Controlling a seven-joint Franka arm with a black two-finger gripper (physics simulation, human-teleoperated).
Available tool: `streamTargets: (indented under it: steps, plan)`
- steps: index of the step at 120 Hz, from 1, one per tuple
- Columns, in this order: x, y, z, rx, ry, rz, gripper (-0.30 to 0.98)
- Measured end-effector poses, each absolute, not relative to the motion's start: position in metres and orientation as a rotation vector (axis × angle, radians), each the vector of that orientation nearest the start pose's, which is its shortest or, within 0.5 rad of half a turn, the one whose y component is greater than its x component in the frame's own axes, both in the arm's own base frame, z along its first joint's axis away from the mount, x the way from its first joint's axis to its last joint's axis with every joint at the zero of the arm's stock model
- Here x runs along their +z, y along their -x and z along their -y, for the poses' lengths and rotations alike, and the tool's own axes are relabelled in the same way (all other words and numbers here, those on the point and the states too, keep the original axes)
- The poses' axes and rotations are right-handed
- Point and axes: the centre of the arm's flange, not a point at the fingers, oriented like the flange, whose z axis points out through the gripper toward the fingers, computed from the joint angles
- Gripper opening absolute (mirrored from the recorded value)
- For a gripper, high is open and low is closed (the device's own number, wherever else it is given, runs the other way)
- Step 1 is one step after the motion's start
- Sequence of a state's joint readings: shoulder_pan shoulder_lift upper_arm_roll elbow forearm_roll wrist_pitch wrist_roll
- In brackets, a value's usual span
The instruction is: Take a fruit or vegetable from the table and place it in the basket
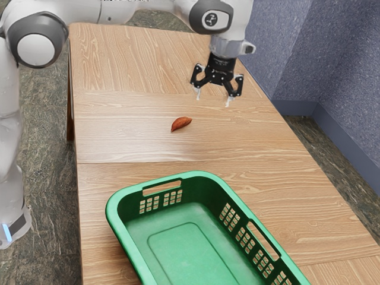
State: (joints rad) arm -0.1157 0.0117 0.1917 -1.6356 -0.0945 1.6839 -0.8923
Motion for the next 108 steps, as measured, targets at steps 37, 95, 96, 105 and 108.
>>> streamTargets:
  steps: [37,95,96,105,108]
  plan:
    - [0.59,-0.485,-0.091,-0.302,3.023,1.032,0.66]
    - [0.507,-0.488,-0.166,-0.212,3.072,0.657,0.65]
    - [0.506,-0.488,-0.166,-0.21,3.073,0.652,0.65]
    - [0.497,-0.492,-0.167,-0.194,3.08,0.607,0.65]
    - [0.493,-0.494,-0.167,-0.186,3.083,0.593,0.65]
